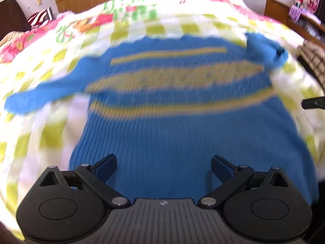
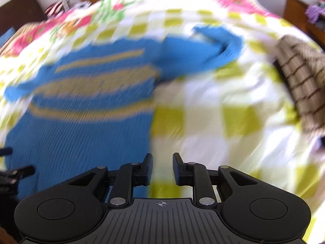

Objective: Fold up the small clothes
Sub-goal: 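Move the right tool to a sleeve cuff and close on it, then lift the sleeve with the right tool and lay it across the sweater body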

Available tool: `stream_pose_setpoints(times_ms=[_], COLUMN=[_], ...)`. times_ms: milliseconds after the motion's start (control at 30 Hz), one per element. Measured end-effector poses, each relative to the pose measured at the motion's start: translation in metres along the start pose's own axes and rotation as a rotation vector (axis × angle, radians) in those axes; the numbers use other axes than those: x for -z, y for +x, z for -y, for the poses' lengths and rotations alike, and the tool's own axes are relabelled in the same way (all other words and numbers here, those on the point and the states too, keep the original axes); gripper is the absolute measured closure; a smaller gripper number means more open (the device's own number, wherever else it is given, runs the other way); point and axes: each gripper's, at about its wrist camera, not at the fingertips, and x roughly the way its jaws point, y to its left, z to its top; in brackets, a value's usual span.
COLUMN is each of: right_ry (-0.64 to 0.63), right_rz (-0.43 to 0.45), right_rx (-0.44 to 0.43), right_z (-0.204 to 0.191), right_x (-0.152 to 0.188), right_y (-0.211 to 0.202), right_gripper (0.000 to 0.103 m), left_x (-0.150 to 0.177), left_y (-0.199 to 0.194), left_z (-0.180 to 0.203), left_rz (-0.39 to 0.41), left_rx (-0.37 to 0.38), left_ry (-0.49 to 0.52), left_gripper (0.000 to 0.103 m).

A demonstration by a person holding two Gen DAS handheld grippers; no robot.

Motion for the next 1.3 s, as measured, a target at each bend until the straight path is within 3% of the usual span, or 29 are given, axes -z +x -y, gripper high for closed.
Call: stream_pose_setpoints(times_ms=[133,267,333,567,700,767,967,1200,1300], right_ry=[-0.003,0.072,0.022,-0.219,-0.252,-0.211,0.018,0.433,0.42], right_rz=[0.136,0.167,0.175,0.15,0.123,0.118,0.182,0.379,0.468], right_rx=[0.149,0.257,0.302,0.307,0.29,0.312,0.268,0.13,0.081], right_z=[0.021,0.061,0.066,0.044,0.043,0.05,0.094,0.139,0.116], right_x=[-0.052,-0.104,-0.123,-0.159,-0.158,-0.163,-0.167,-0.17,-0.176], right_y=[0.024,0.066,0.089,0.146,0.159,0.155,0.11,0.042,0.017], right_gripper=[0.063,0.061,0.061,0.053,0.064,0.092,0.095,0.095,0.095], left_x=[-0.038,-0.064,-0.071,-0.077,-0.075,-0.075,-0.074,-0.071,-0.067], left_y=[0.027,0.058,0.071,0.092,0.093,0.091,0.088,0.083,0.08], left_z=[0.024,0.053,0.066,0.091,0.089,0.088,0.082,0.076,0.062], left_rz=[0.067,0.077,0.073,0.066,0.055,0.055,0.069,0.099,0.105], left_rx=[0.042,0.131,0.171,0.232,0.232,0.227,0.252,0.274,0.278], left_ry=[0.046,0.059,0.065,0.089,0.077,0.067,0.035,0.03,0.005], left_gripper=[0.0,0.0,0.0,0.0,0.0,0.0,0.0,0.0,0.0])
